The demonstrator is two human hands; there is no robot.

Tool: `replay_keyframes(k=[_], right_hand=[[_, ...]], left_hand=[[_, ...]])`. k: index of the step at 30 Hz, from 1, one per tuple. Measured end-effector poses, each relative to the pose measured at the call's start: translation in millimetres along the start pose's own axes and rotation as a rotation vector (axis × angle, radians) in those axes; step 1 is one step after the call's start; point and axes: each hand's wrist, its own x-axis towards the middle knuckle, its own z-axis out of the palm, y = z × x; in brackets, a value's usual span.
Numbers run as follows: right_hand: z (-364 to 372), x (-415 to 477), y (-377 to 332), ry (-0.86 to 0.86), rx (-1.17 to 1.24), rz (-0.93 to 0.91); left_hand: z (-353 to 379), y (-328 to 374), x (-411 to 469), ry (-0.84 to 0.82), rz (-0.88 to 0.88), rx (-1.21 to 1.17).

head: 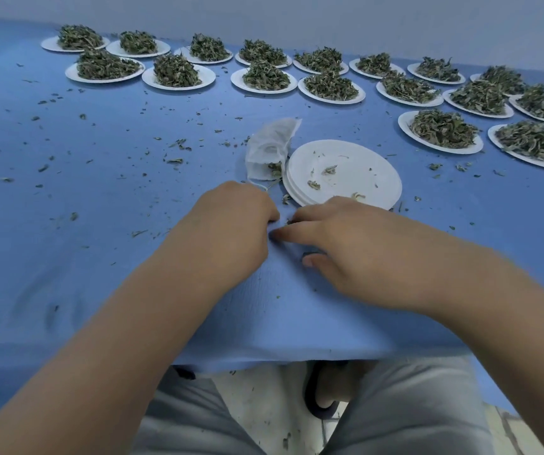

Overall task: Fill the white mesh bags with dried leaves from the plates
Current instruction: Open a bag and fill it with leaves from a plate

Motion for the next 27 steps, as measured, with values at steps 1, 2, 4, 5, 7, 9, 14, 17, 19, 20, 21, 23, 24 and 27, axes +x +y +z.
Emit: replay_keyframes(k=[1,2,4,5,7,9,14,17,19,20,21,23,24,27], right_hand=[[4.1,2.2,0.5,0.017,-0.012,0.010],[7.0,4.3,2.0,0.053,-0.018,0.018],[9.3,6.6,3.6,0.129,0.023,0.042],[9.4,6.8,4.1,0.165,0.064,0.047],[9.1,6.6,4.6,0.219,0.141,0.061],[6.7,5.3,4.7,0.297,0.221,0.106],[-4.0,12.4,3.2,0.545,0.323,0.181],[-3.8,25.7,-2.2,0.610,0.442,0.189],[-3.3,30.9,-2.1,0.627,0.491,0.191],[-3.5,32.3,-0.7,0.630,0.503,0.183],[-3.6,33.6,1.2,0.631,0.504,0.173],[-4.2,35.4,4.8,0.626,0.503,0.159],[-4.6,36.5,6.1,0.625,0.516,0.164],[-6.6,41.5,10.2,0.677,0.532,0.199]], left_hand=[[-0.7,0.5,0.7,-0.002,-0.011,-0.002],[-0.5,1.4,0.2,0.010,-0.020,-0.021],[-0.1,3.5,-2.1,0.046,-0.026,-0.083],[0.9,4.0,-2.9,0.066,-0.025,-0.140],[3.7,4.6,-4.4,0.125,-0.014,-0.282],[7.2,4.9,-4.1,0.172,-0.016,-0.382],[11.4,0.3,3.6,0.280,-0.192,-0.717],[10.7,2.7,11.6,0.291,-0.314,-1.278],[10.7,4.8,15.7,0.278,-0.385,-1.620],[10.2,4.9,17.0,0.264,-0.416,-1.723],[9.3,4.3,18.2,0.247,-0.437,-1.791],[6.5,0.1,20.9,0.220,-0.453,-1.806],[3.7,-2.2,21.6,0.195,-0.448,-1.778],[-7.8,-11.9,25.2,0.076,-0.403,-1.691]])
